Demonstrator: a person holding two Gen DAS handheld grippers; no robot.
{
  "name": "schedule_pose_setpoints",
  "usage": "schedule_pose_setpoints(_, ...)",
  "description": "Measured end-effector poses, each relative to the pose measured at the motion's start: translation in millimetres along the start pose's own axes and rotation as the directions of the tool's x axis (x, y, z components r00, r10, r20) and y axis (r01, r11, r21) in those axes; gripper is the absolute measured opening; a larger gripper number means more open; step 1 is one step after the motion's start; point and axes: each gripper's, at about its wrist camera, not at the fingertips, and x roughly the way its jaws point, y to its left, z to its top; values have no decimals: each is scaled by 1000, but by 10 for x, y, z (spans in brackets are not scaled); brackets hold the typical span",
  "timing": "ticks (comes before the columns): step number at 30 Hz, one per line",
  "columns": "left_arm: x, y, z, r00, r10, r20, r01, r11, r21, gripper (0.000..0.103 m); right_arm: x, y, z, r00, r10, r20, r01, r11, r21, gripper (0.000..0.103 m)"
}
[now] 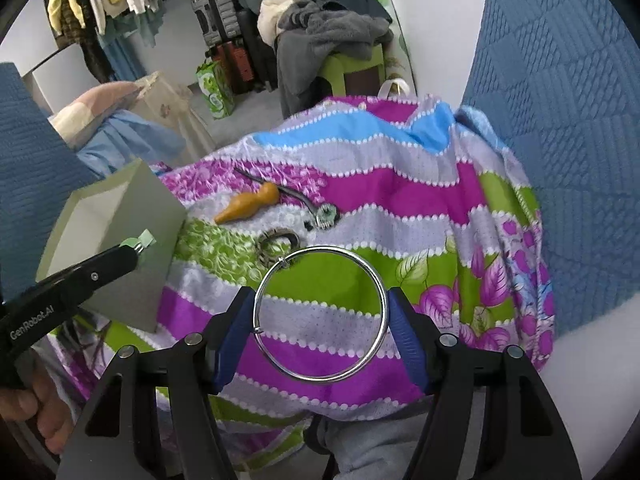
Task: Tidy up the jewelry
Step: 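Carry the hoop ring and green charm over the white box with both tools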
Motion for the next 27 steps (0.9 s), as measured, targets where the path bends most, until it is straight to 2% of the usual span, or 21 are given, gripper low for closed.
schedule_pose_setpoints(5,-339,-1,161,1000,16,23,-17,999,45,11,-282,91,180,998,1,57,-1,1000,4,64)
schedule_pose_setpoints(13,-880,162,460,996,36,86,-40,998,52,11,-713,404,506,987,20,157,-15,999,-37,64)
schedule_pose_setpoints(20,-1338,376,695,986,63,155,-74,995,63,11,-954,849,776,972,52,230,-29,994,-102,64)
schedule_pose_setpoints(27,-1694,708,754,975,105,194,-120,991,63,11,-1014,1383,926,958,111,263,-69,984,-164,64)
